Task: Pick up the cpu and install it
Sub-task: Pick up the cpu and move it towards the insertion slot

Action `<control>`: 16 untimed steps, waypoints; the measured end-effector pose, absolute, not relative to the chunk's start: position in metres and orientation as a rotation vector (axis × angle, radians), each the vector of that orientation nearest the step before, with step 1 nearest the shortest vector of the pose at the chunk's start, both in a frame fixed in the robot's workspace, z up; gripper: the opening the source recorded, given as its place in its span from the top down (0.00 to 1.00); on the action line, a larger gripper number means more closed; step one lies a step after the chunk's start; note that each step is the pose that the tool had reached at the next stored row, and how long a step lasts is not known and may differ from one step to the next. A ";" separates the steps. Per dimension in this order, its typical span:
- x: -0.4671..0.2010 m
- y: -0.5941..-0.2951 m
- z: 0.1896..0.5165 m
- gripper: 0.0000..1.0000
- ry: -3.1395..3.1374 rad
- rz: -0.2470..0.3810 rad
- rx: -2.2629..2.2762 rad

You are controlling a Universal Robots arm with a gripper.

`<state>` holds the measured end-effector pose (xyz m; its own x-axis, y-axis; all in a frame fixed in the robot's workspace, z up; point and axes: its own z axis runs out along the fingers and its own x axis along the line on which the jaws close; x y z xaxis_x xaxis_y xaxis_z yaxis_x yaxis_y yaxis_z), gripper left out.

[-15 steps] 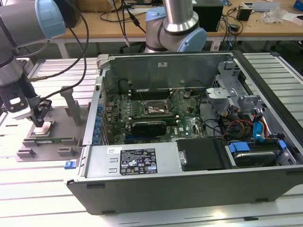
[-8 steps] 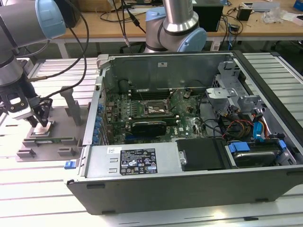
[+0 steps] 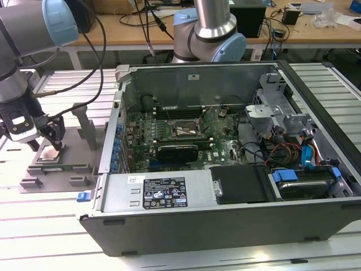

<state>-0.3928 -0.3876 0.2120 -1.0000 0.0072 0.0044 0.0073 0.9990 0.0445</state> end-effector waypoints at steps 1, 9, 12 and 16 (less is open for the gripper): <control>-0.393 -0.388 0.212 0.40 -3.137 -0.070 -0.011; -0.393 -0.388 0.202 0.40 -3.137 -0.070 -0.010; -0.393 -0.387 0.200 0.40 -3.137 -0.070 -0.010; -0.394 -0.386 0.198 0.40 -3.138 -0.070 -0.010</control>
